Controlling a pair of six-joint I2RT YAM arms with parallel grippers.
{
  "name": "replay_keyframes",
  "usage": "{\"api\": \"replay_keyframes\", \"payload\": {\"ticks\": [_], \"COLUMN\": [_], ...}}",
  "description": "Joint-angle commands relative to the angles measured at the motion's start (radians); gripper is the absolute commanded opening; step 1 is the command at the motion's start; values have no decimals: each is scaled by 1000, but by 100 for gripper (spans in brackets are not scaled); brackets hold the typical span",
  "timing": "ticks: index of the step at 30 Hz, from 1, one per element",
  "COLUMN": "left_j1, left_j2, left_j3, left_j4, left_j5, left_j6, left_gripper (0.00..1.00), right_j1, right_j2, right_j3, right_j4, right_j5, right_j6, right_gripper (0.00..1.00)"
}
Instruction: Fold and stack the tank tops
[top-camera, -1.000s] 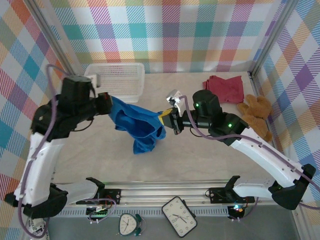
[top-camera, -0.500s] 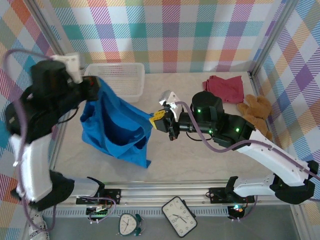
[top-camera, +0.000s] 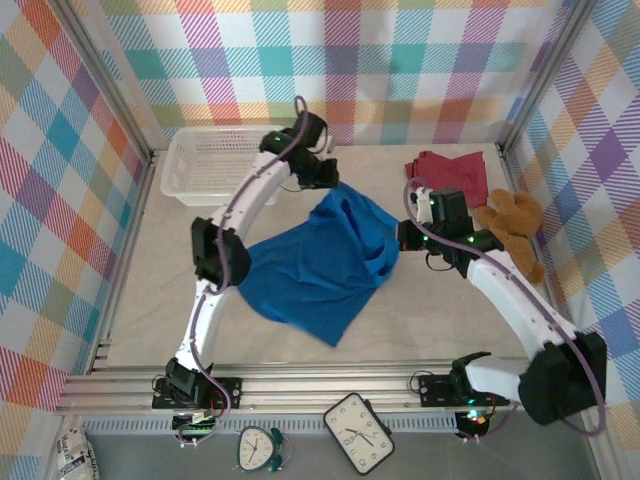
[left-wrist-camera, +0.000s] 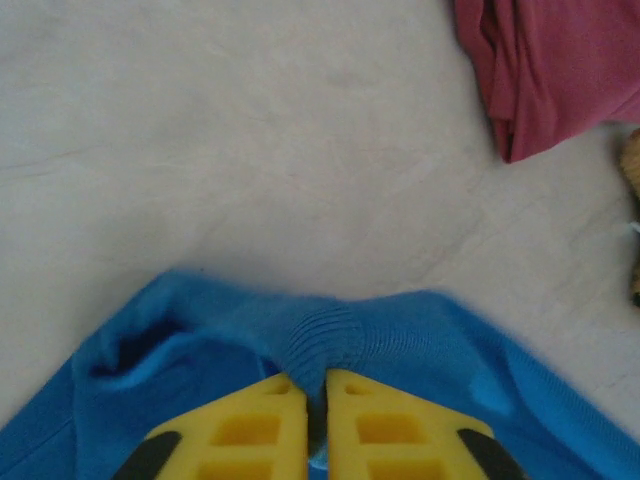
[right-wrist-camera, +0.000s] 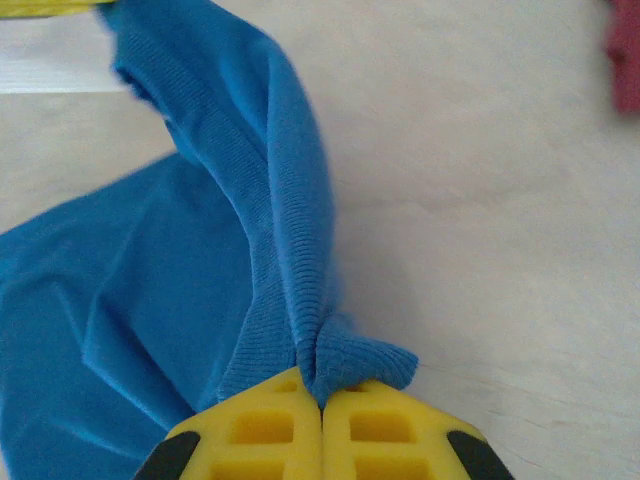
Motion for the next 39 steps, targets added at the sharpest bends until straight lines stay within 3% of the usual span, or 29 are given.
{"api": "replay_keyframes", "payload": {"ticks": [1, 5, 9, 12, 14, 20, 23, 27, 30, 39], "left_j1": [-14, -14, -11, 0, 23, 129, 182, 249, 252, 271], "left_j2": [18, 16, -55, -189, -295, -517, -558, -483, -424, -304], "left_j3": [109, 107, 53, -167, -347, -769, -885, -870, -860, -842], "left_j4": [63, 55, -80, -91, -77, -70, -40, -35, -13, 25], "left_j5": [35, -3, -103, -174, -221, -225, -228, -167, -168, -194], "left_j6": [-63, -50, 66, 156, 219, 445, 558, 642, 726, 850], "left_gripper": [21, 42, 51, 54, 54, 54, 54, 52, 51, 50], "right_j1": [-90, -163, -185, -179, -163, -85, -24, 111, 199, 365], "right_j2": [87, 224, 312, 330, 322, 227, 162, 97, 56, -29], "right_j3": [8, 77, 150, 179, 175, 88, 39, -31, -103, -226], "right_j4": [105, 93, 76, 47, 12, -43, -43, -21, 29, 11], "right_j5": [-39, -17, -42, -130, -150, -165, -196, -205, -202, -148], "right_j6": [32, -25, -90, -99, -97, -56, -41, 11, 58, 173], "right_gripper": [0, 0, 0, 7, 18, 41, 47, 53, 57, 60]}}
